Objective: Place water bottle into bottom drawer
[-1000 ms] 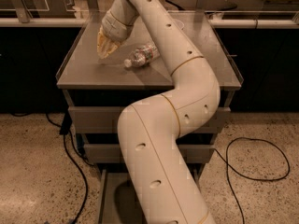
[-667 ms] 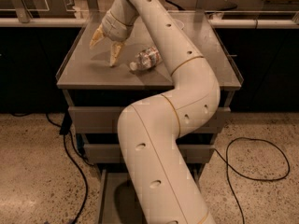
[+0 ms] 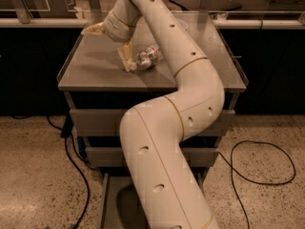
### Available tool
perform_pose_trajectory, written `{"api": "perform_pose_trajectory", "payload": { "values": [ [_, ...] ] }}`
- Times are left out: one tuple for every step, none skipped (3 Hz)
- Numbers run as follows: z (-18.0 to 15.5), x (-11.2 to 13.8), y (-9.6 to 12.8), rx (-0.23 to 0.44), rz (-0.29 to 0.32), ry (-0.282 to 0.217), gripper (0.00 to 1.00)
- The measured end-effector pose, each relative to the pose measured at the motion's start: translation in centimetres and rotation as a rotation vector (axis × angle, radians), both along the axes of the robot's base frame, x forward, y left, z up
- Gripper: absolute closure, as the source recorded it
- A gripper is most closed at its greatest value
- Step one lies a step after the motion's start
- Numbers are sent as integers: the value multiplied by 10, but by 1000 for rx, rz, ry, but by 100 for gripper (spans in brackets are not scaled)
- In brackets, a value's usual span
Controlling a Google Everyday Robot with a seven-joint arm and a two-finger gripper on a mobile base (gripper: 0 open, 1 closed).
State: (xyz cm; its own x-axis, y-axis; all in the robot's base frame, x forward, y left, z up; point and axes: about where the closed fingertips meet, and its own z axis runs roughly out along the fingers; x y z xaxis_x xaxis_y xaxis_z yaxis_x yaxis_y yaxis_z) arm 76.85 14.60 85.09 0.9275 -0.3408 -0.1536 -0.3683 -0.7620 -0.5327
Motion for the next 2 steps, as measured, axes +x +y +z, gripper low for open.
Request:
{"api": "perform_pose_trajectory", "payload": {
  "values": [
    [-2, 0, 6, -1, 8, -3, 0],
    [12, -6, 7, -26, 16, -18, 0]
  ]
}}
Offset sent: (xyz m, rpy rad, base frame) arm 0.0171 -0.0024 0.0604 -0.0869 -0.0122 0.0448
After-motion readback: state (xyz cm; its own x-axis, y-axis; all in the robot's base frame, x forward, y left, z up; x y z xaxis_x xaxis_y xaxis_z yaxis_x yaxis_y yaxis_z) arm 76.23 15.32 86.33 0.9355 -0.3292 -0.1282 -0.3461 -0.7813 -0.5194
